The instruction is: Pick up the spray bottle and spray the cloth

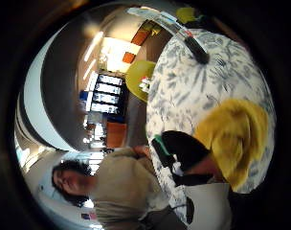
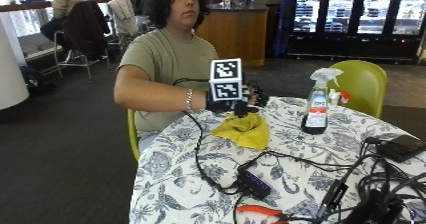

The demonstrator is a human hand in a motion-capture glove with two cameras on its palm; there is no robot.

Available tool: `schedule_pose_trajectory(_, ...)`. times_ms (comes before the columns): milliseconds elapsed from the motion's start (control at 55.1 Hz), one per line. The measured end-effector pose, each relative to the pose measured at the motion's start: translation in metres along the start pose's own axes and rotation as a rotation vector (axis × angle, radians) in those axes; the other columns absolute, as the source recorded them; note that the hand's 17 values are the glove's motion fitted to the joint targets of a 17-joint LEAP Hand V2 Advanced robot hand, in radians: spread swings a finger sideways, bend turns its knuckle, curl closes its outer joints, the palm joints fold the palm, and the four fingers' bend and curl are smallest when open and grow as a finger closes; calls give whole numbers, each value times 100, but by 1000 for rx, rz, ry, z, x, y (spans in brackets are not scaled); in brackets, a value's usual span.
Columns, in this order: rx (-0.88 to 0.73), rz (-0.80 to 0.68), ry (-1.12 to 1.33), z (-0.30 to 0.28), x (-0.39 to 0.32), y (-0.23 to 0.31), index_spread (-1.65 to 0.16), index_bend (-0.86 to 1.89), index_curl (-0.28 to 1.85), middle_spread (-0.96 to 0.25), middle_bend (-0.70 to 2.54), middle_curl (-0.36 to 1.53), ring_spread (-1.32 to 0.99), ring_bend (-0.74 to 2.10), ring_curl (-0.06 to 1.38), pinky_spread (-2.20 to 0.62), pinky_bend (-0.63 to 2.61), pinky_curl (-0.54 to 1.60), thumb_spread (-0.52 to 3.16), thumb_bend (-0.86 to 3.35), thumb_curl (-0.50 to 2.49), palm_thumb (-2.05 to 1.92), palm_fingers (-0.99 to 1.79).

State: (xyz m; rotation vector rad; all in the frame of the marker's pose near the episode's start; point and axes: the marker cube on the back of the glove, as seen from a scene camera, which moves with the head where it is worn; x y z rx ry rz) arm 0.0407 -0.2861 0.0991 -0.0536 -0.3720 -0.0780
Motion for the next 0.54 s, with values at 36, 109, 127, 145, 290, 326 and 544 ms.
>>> schedule_pose_trajectory(36, 4, -11, 45, -7, -2, 17, -38, 14, 39, -6, 19, 39, -9, 26, 33, 22, 22, 35, 102, -4, 46, 56, 31)
schedule_pose_trajectory(109, 23, -36, 151, -22, -6, 48, -38, 15, 38, -6, 19, 38, -9, 27, 33, 21, 20, 34, 102, -4, 44, 55, 30)
schedule_pose_trajectory(127, 27, -43, 178, -26, -8, 55, -38, 15, 37, -6, 19, 38, -9, 27, 33, 20, 19, 34, 102, -4, 43, 55, 30)
schedule_pose_trajectory(145, 28, -49, 201, -30, -9, 63, -39, 15, 37, -7, 19, 38, -9, 27, 33, 19, 19, 34, 102, -4, 43, 54, 30)
schedule_pose_trajectory(290, -19, -94, 205, -44, -26, 111, -39, 16, 35, -6, 20, 37, -10, 26, 33, 15, 17, 33, 103, -3, 40, 53, 31)
schedule_pose_trajectory(326, -22, -107, 196, -45, -31, 122, -40, 16, 34, -6, 20, 37, -10, 27, 33, 14, 18, 33, 103, -2, 40, 54, 31)
schedule_pose_trajectory(544, -22, -144, 273, -42, -53, 155, -44, 15, 32, -6, 20, 36, -11, 27, 33, 13, 18, 32, 105, -2, 37, 58, 30)
